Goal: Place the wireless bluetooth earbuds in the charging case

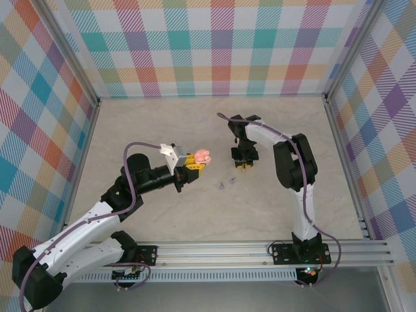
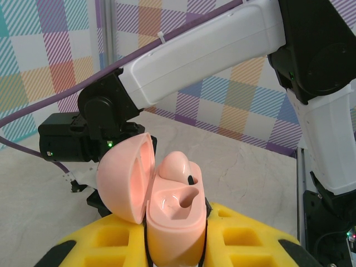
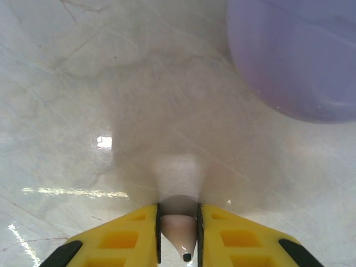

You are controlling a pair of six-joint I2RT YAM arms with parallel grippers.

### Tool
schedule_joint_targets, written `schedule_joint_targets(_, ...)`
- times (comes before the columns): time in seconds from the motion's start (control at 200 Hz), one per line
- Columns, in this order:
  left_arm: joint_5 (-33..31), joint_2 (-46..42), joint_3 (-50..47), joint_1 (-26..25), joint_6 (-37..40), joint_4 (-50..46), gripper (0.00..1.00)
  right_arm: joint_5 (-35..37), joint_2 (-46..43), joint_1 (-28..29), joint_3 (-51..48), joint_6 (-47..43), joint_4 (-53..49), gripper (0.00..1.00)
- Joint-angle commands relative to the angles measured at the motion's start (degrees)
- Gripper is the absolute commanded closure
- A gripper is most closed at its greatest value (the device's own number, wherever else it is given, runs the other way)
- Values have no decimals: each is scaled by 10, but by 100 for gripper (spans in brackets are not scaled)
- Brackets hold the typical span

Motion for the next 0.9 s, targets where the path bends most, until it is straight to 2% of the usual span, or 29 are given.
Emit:
schedule_joint_targets(0.0, 4, -1, -2, -6, -2, 28, 85, -2, 3, -3, -12, -8, -1, 77)
schedule_joint_targets(0.415, -16, 9, -5, -6, -16, 28, 85, -18, -73, -5, -77, -18, 78, 78)
schedule_joint_targets(0.895, -55, 77, -10, -1, -65, 64, 84, -58, -201, -14, -194, -5, 209, 79)
